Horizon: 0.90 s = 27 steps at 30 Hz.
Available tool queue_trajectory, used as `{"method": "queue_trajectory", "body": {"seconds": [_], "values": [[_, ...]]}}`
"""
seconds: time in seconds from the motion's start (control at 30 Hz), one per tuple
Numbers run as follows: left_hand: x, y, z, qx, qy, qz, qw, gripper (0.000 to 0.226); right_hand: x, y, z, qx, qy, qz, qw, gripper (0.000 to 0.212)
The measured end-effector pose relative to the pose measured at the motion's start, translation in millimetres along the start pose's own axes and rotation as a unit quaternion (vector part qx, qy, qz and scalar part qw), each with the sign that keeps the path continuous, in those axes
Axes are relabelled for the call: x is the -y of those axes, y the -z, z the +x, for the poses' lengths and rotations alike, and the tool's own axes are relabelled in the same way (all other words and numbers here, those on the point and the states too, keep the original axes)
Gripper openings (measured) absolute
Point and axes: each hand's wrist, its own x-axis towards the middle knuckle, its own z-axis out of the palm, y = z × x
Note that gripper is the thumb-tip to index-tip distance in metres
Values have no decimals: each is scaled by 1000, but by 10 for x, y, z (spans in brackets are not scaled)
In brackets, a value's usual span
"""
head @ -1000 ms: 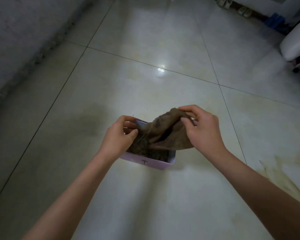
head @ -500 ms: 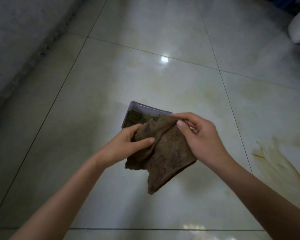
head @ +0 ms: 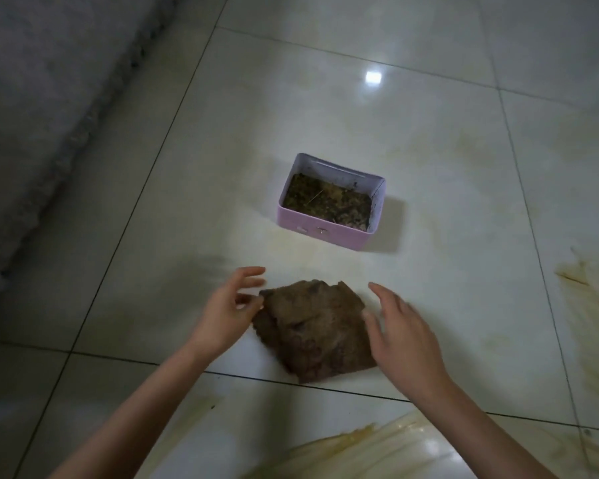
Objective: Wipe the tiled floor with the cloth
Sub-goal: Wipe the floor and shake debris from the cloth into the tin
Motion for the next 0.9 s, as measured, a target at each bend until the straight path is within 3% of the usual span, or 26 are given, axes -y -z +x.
{"method": "queue_trajectory", "body": {"seconds": [0.07,0.13,0.2,0.3,0.47,0.53,0.6,0.67,0.7,0.9], "values": [[166,72,-60,-41,-28,134,990,44,-84,-207,-34,79,55,-166,981,97],[342,191,-164,-44,-32,215,975,47,-51,-473,-26,110,138,-178,968,110],[503,343,-276,-63,-21,268,961,48,50,-765,27,128,185,-187,956,106],[699,570,-393,-102,-10,345,933,47,216,-1035,181,129,165,-201,957,91],[985,725,-529,-90,81,431,894,74,20,-1036,303,58,190,-184,963,61],[1073,718,-556,-89,85,435,892,83,-338,-930,302,8,139,-181,973,62],[1102,741,-543,-95,76,429,895,82,-614,-821,306,-47,1,-153,987,62],[1102,777,-542,-107,66,425,897,76,-506,-861,330,-89,-100,-123,983,63],[1098,785,-540,-113,60,422,898,73,-307,-950,346,-98,-106,-118,983,63],[1060,769,-481,-207,42,317,925,53,1486,-1781,288,-11,178,-45,983,57]]}}
